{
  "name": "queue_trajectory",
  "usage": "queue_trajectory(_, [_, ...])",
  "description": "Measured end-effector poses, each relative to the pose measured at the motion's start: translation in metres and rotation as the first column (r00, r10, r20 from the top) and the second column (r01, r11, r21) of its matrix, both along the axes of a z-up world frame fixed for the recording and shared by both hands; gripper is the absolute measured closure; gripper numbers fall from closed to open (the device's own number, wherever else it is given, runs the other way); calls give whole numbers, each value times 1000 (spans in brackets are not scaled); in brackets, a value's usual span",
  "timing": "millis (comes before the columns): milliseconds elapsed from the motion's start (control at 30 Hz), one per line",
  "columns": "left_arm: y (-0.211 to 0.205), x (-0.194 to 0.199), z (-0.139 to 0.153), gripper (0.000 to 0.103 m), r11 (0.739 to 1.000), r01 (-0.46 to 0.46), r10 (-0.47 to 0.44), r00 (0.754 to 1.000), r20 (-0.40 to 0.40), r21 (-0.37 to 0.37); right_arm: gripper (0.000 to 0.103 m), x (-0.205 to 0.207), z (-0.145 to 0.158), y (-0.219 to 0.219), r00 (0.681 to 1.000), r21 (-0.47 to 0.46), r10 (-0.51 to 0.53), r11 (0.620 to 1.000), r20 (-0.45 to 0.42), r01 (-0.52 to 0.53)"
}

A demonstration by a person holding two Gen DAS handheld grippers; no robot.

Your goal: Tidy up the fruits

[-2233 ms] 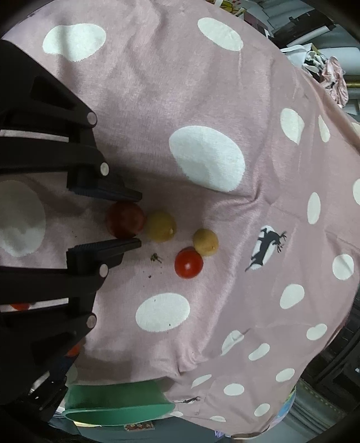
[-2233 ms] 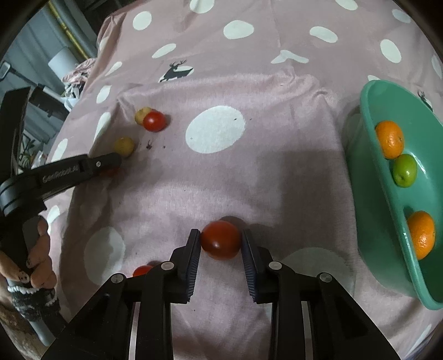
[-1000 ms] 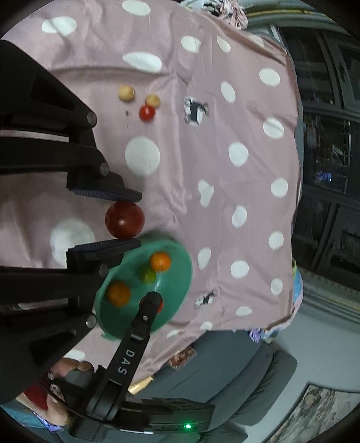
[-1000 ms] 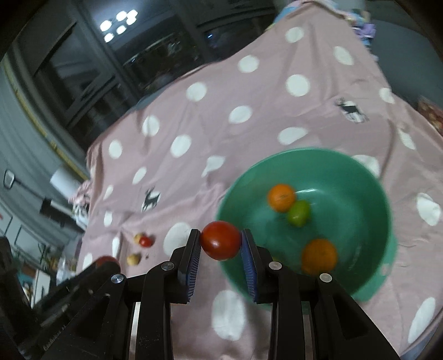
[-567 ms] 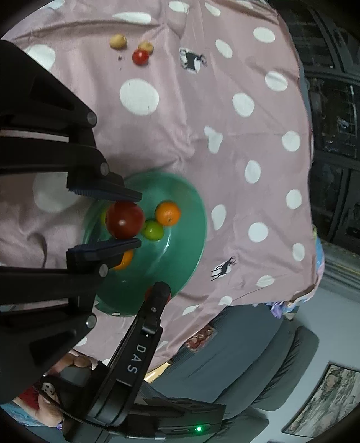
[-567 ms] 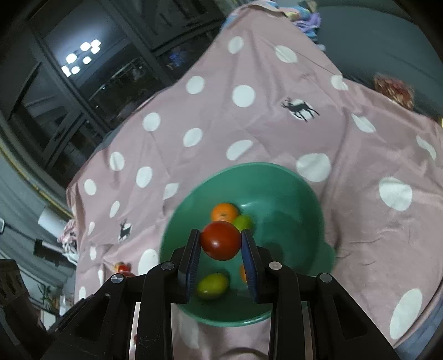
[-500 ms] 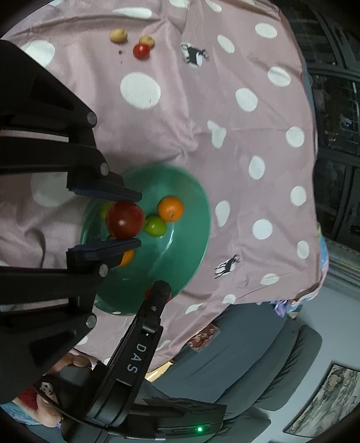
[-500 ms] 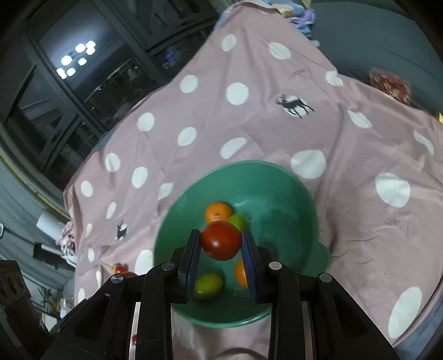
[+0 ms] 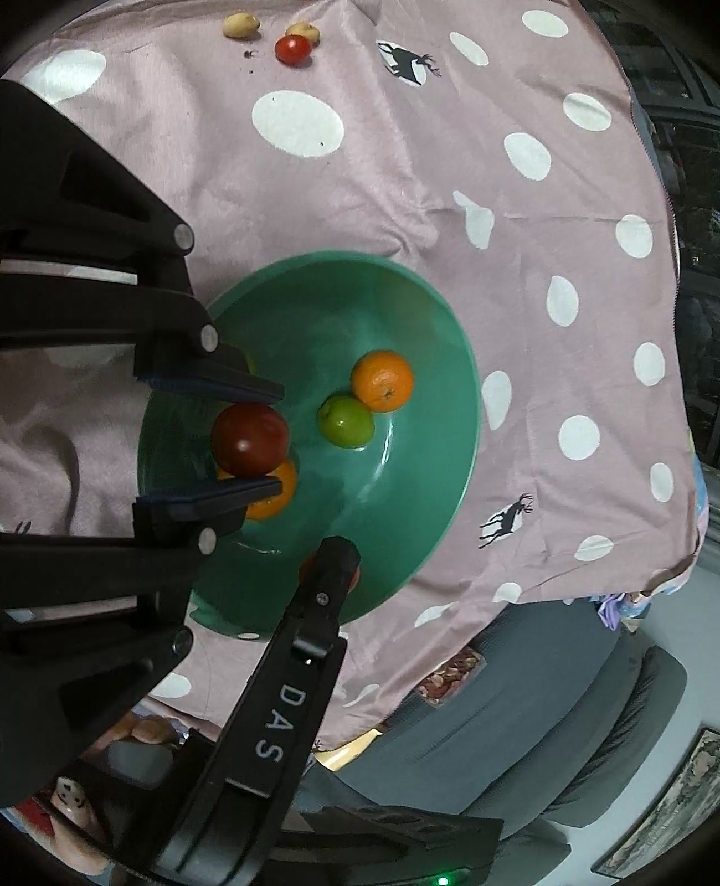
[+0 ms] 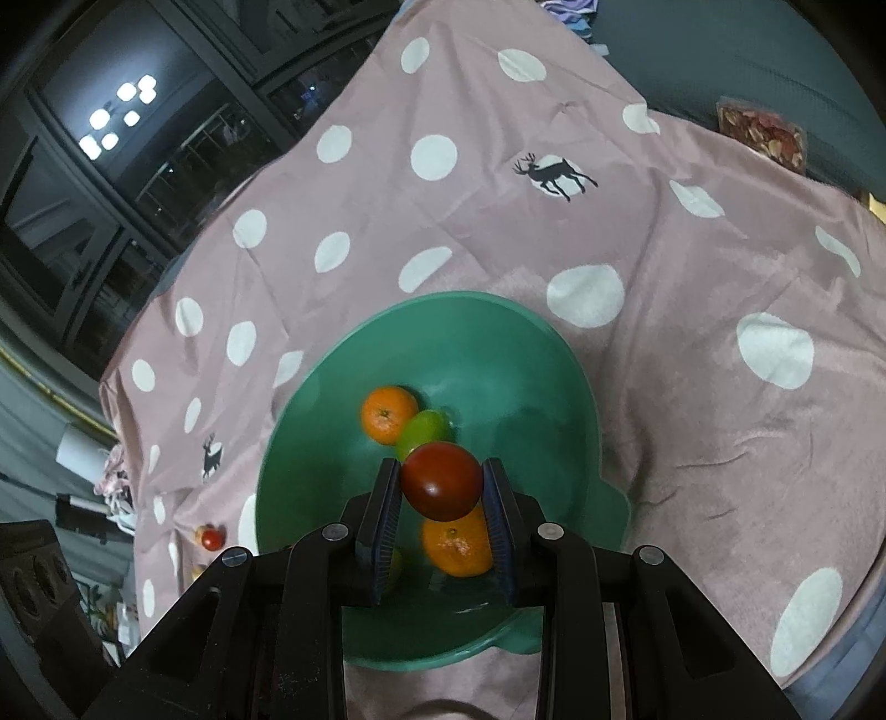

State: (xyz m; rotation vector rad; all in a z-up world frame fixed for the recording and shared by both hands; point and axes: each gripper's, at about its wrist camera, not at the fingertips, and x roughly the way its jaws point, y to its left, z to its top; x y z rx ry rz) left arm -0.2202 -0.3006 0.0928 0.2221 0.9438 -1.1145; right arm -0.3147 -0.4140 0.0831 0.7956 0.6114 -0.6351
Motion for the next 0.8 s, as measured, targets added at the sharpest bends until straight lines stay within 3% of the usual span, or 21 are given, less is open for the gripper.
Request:
queue_trajectory(567, [-9, 3, -9, 75, 1000, 0, 0, 999, -37, 15, 71, 8, -9, -5, 998, 5, -3, 1000, -64, 3])
queue_trajectory(700, [2, 6, -1, 55, 1000, -21, 21, 999, -48, -5, 71, 8, -6, -3, 997, -20, -13, 1000, -72, 12])
queue_trajectory(800, [21, 13, 10, 43, 998, -54, 53, 998, -35, -13, 62, 9, -2, 0, 998, -40, -6, 999, -66, 3])
